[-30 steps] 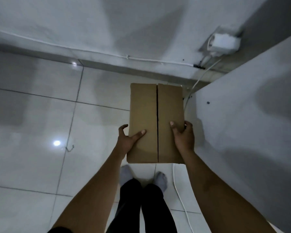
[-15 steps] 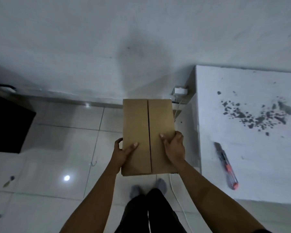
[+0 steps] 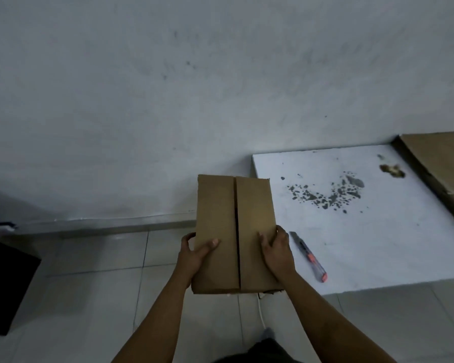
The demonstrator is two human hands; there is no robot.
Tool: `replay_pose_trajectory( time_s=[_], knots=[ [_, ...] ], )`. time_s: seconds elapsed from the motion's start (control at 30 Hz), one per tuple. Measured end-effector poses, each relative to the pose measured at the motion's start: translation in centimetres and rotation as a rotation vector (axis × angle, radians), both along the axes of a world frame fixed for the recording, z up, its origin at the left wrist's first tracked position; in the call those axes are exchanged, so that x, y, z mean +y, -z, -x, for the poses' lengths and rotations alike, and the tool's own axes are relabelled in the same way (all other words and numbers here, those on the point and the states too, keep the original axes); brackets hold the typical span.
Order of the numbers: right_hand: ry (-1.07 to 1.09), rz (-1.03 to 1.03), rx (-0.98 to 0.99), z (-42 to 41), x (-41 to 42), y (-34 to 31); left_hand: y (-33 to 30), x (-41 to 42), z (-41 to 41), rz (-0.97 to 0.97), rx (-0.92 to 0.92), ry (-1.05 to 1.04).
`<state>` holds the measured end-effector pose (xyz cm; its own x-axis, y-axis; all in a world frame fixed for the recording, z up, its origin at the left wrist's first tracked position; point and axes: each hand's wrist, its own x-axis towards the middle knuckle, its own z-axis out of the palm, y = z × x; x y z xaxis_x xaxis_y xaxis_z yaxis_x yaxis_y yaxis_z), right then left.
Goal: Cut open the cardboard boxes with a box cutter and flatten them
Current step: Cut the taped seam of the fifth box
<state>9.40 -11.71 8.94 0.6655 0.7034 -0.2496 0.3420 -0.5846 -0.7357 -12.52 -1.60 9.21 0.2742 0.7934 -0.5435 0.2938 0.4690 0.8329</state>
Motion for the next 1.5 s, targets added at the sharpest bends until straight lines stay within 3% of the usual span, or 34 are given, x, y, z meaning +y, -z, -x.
replay_pose_trajectory(
  time_s=[0.3, 0.5, 0.77, 0.97, 1.23, 1.4, 1.5],
  knots=[
    [-0.01, -0.008, -0.216, -8.2, -4.5, -2.0, -2.7, -0.4, -10.9, -0.1, -0.007, 0.113],
    [-0.032, 0.068, -0.316, -17.1, -4.1, -1.7, -3.2, -0.6, -19.8, -0.069, -0.046, 0.111],
    [-0.376, 0.063, -0.304, -31.1, -3.9, -0.9, -2.5, -2.5, -31.9, -0.084, 0.131, 0.02],
    [-0.605, 0.04, -0.323, -34.7, -3.5, -0.2, -3.2, -4.4, -35.9, -0.099, 0.272, -0.016],
    [-0.526, 0.169, 0.019, -34.1, -1.2, -2.5, -5.7, -4.1, -39.5, -0.2, 0.452, 0.101],
    [-0.485, 0.136, 0.25, -37.0, -0.7, -3.5, -7.1, -3.3, -40.5, -0.254, 0.328, 0.083],
    [-0.39, 0.035, 0.571, -38.1, -0.7, -4.7, -7.8, -3.1, -41.6, -0.26, 0.213, 0.074]
  ],
)
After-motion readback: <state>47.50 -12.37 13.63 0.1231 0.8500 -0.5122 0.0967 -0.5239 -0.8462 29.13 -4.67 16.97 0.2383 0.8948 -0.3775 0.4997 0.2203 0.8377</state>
